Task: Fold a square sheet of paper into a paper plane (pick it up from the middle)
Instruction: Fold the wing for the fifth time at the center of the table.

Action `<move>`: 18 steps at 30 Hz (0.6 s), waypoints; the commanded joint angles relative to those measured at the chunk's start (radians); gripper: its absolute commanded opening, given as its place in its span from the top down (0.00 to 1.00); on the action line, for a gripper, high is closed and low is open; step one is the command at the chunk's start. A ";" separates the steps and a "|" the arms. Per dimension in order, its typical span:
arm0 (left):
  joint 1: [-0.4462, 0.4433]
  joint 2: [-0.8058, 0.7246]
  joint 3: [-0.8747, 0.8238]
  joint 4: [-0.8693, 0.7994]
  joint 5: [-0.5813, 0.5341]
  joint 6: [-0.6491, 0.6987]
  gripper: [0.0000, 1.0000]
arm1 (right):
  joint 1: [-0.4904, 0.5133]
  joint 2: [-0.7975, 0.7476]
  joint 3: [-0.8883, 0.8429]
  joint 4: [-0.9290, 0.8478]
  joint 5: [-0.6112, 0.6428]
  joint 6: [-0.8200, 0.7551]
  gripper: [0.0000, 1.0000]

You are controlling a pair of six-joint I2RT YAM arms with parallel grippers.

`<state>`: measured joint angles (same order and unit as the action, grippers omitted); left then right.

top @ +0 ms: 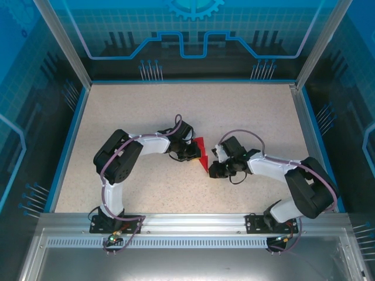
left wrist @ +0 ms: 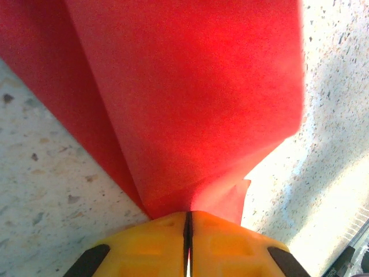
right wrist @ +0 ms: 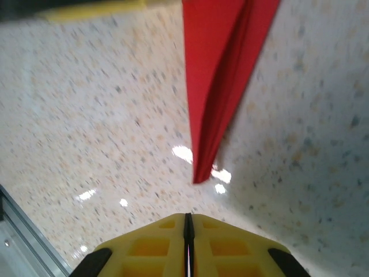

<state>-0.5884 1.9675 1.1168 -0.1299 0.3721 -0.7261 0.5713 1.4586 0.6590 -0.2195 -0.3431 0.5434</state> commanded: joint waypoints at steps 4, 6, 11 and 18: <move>0.006 0.054 -0.022 -0.079 -0.088 0.002 0.87 | 0.021 0.087 0.101 0.070 0.052 0.036 0.90; 0.004 0.052 -0.022 -0.078 -0.085 0.002 0.87 | 0.026 0.131 0.126 0.081 0.060 0.039 0.90; 0.004 0.045 -0.018 -0.072 -0.076 0.003 0.87 | 0.020 0.205 0.129 0.087 0.086 0.044 0.91; 0.005 0.030 -0.001 -0.060 -0.063 0.045 0.86 | 0.016 0.250 0.090 0.041 0.099 0.033 0.92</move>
<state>-0.5884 1.9675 1.1175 -0.1295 0.3756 -0.7219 0.5819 1.6760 0.7780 -0.1287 -0.2714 0.5793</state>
